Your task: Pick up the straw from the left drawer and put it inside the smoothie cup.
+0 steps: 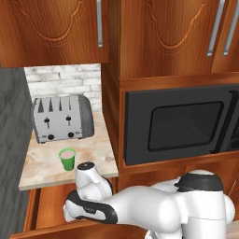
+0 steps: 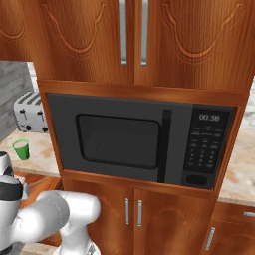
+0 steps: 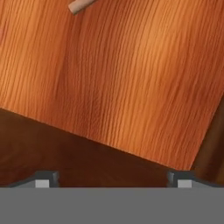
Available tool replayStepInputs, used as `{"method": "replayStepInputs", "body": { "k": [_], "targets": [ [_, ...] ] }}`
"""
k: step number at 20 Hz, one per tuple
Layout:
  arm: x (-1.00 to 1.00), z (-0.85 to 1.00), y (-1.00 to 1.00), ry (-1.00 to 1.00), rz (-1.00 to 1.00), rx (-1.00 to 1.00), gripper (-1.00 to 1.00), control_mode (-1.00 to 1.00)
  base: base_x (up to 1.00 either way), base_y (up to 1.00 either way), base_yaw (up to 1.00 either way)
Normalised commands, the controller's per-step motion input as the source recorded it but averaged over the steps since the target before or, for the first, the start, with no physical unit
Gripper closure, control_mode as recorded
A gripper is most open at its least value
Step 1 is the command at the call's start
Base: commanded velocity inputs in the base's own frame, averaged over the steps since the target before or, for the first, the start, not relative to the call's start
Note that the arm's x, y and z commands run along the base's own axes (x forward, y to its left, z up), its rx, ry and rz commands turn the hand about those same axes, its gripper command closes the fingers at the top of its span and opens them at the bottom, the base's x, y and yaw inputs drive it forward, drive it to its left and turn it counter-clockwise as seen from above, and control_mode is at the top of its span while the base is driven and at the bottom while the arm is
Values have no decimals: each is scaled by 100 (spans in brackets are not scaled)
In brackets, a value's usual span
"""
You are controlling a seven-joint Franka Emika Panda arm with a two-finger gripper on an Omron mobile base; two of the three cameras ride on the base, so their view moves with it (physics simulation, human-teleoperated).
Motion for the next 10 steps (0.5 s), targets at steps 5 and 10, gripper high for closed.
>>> {"method": "replayStepInputs", "body": {
  "k": [5, 10],
  "targets": [
    [-77, -3, 30, 14, 0, 0, -100, -100, 0, 0, 0],
    [-98, -33, 9, 10, 0, 6, -100, -100, 0, 0, 0]
  ]
}}
